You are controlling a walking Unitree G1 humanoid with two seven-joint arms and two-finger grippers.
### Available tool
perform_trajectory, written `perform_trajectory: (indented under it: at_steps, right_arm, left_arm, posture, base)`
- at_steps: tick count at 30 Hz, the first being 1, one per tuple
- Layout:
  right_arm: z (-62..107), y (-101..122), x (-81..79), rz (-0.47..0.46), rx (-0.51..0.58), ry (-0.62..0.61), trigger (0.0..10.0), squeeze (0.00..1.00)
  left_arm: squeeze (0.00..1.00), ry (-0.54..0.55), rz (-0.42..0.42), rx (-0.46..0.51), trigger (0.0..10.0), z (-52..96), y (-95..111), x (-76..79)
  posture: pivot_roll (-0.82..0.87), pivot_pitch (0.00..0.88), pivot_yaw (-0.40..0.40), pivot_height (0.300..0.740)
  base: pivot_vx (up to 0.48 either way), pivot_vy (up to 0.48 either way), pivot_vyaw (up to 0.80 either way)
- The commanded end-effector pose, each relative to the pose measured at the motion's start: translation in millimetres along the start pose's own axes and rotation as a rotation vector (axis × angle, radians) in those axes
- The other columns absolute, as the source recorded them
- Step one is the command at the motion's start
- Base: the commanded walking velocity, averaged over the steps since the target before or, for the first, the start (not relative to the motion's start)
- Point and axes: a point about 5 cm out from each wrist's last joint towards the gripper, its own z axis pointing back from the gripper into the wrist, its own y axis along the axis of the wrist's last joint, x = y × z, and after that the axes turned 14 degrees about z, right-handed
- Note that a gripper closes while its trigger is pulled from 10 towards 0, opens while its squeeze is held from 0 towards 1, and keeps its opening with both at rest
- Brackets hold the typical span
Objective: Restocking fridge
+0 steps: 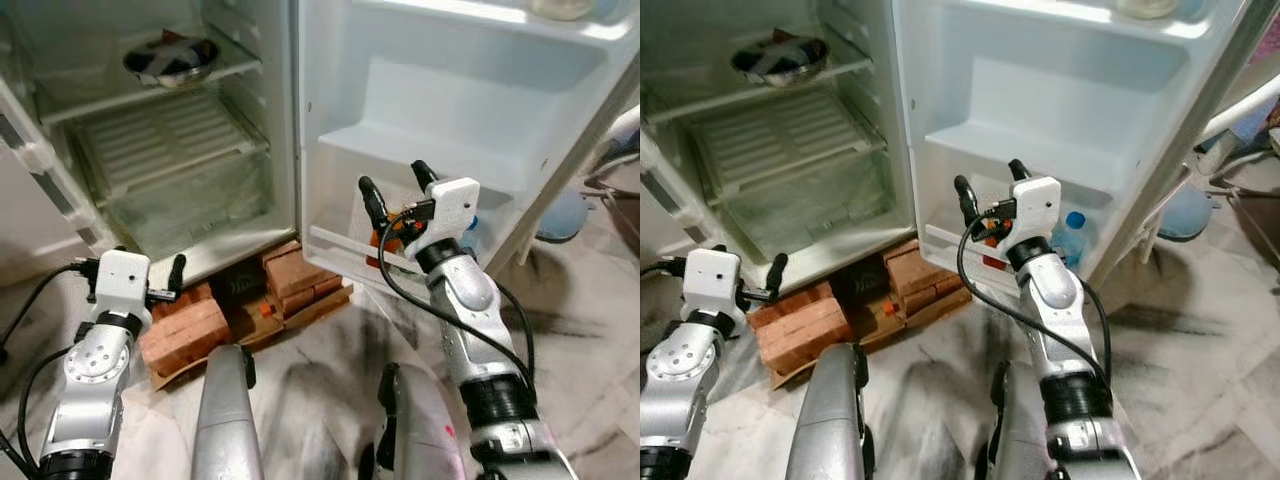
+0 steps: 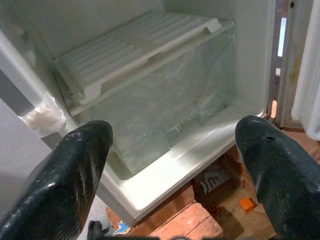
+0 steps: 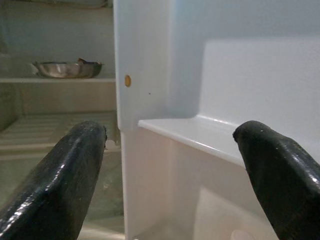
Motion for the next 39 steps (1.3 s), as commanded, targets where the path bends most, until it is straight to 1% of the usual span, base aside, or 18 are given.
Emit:
perform_trajectory:
  at_steps: [1,3,6,7,9,10,14,15,16,17,18,21,24,30,33,37,38,39]
  right_arm:
    - [5.9,3,-2.5,0.008,-0.009,-0.004,10.0,0.00]
    - [16.9,0,-5.7,0.009,-0.028,-0.026,10.0,0.00]
    - [28.1,-4,-4.4,-0.006,-0.058,-0.083,10.0,0.00]
    - [29.4,-5,-4.4,-0.007,-0.062,-0.088,10.0,0.00]
    - [37.1,-6,-5.3,0.005,-0.071,-0.106,10.0,0.00]
    - [44.3,-7,-5.7,0.002,-0.094,-0.128,10.0,0.00]
    - [56.6,-12,-6.0,-0.013,-0.148,-0.154,10.0,0.00]
    - [59.6,-13,-6.6,-0.012,-0.159,-0.150,10.0,0.00]
    - [65.5,-18,-8.3,-0.030,-0.199,-0.136,10.0,0.00]
    - [67.5,-20,-9.0,-0.042,-0.218,-0.130,10.0,0.00]
    - [70.2,-22,-8.5,-0.039,-0.222,-0.131,10.0,0.00]
    - [71.5,-23,-8.2,-0.024,-0.223,-0.131,10.0,0.00]
    - [69.1,-25,-7.5,-0.052,-0.237,-0.151,10.0,0.00]
    - [68.7,-26,-4.4,-0.065,-0.261,-0.156,10.0,0.00]
    - [68.9,-26,-3.3,-0.068,-0.275,-0.153,10.0,0.00]
    - [68.7,-26,-4.2,-0.066,-0.276,-0.146,10.0,0.00]
    - [69.1,-26,-7.9,-0.068,-0.278,-0.131,10.0,0.00]
    - [69.4,-25,-10.8,-0.048,-0.277,-0.112,10.0,0.00]
  left_arm:
    - [0.00,-0.027,0.000,-0.012,10.0,1.4,-5,3.3]
    - [0.00,-0.058,-0.002,-0.005,10.0,3.6,-4,7.7]
    - [0.00,-0.054,0.015,0.005,10.0,5.6,-2,8.4]
    - [0.00,-0.055,0.016,0.006,10.0,5.9,-2,8.5]
    - [0.00,-0.042,0.030,0.009,10.0,8.0,-2,5.7]
    - [0.00,-0.033,0.045,0.010,10.0,9.7,-3,2.3]
    - [0.00,-0.032,0.046,-0.005,10.0,12.1,-6,-0.5]
    - [0.00,-0.040,0.043,-0.011,10.0,12.6,-7,0.1]
    - [0.00,-0.049,0.053,-0.034,10.0,13.3,-11,2.3]
    - [0.00,-0.051,0.064,-0.047,10.0,13.5,-12,3.3]
    - [0.00,-0.075,0.087,-0.057,10.0,12.8,-13,9.2]
    - [0.00,-0.100,0.065,-0.043,10.0,11.5,-11,14.7]
    - [0.00,-0.124,0.071,-0.031,10.0,7.4,-11,22.9]
    - [0.00,-0.124,0.059,-0.025,10.0,6.0,-10,24.8]
    - [0.00,-0.124,0.032,-0.032,10.0,5.2,-9,25.0]
    - [0.00,-0.124,0.031,-0.033,10.0,5.0,-9,25.5]
    - [0.00,-0.126,0.031,-0.037,10.0,4.1,-9,27.2]
    - [0.00,-0.131,0.017,-0.037,10.0,3.1,-10,28.4]
  posture:
    - [0.12,0.000,-0.003,0.622]
    - [0.13,0.000,-0.013,0.637]
    - [0.15,0.000,-0.022,0.657]
    - [0.15,0.000,-0.022,0.662]
    - [0.15,0.000,-0.027,0.672]
    - [0.14,0.000,-0.027,0.682]
    - [0.14,0.000,-0.028,0.707]
    - [0.13,0.000,-0.027,0.712]
    - [0.13,0.000,-0.026,0.722]
    - [0.13,0.000,-0.026,0.727]
    - [0.13,0.000,-0.028,0.737]
    - [0.13,0.000,-0.029,0.740]
    - [0.13,0.000,-0.031,0.740]
    - [0.13,0.000,-0.032,0.740]
    - [0.13,0.000,-0.034,0.740]
    - [0.13,0.000,-0.035,0.740]
    - [0.12,0.000,-0.035,0.740]
    - [0.12,0.000,-0.037,0.740]
  base:
    - [0.000,0.000,0.00]
    - [0.000,0.000,0.00]
    - [0.000,0.000,0.00]
    - [0.000,0.000,0.00]
    - [0.000,0.000,0.00]
    - [0.000,0.000,0.00]
    - [0.000,0.000,0.00]
    - [0.000,0.000,0.00]
    - [0.000,0.000,0.00]
    - [0.000,0.000,0.00]
    - [0.000,0.000,0.00]
    - [0.000,0.000,0.00]
    - [0.000,0.000,0.00]
    - [0.000,0.000,0.00]
    - [0.000,0.000,0.00]
    - [0.000,0.000,0.00]
    - [0.000,-0.296,0.00]
    - [0.000,-0.300,0.00]
